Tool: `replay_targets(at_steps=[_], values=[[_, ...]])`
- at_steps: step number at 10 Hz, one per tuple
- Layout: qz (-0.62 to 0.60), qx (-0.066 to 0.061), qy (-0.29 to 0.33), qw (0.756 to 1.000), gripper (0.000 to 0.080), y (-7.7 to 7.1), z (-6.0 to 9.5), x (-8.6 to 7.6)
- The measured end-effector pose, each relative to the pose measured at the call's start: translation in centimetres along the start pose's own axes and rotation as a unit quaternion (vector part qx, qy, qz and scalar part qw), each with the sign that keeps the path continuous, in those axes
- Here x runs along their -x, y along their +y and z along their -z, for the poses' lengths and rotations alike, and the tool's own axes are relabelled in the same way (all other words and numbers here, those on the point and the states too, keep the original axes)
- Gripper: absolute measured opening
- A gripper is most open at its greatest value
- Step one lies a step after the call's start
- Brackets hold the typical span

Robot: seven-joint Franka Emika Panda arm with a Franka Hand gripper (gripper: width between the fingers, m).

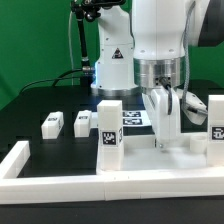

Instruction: Assemble desk

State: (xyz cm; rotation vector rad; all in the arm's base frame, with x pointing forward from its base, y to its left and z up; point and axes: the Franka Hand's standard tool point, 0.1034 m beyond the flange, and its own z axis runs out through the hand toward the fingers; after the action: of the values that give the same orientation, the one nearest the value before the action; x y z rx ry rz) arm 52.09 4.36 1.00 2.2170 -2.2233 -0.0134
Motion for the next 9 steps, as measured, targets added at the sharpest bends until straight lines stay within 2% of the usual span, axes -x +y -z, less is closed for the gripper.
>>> replay_targets(at_steps=[1, 2, 9], values=[[0.0, 0.004, -0.001, 1.0, 0.0199, 0.27, -0.13, 0.01], [0.0, 0.005, -0.001, 1.0, 0.006, 0.31, -0.11, 0.01], [0.0, 0.005, -0.001, 1.0, 0.0061, 0.31, -0.11, 0.01]])
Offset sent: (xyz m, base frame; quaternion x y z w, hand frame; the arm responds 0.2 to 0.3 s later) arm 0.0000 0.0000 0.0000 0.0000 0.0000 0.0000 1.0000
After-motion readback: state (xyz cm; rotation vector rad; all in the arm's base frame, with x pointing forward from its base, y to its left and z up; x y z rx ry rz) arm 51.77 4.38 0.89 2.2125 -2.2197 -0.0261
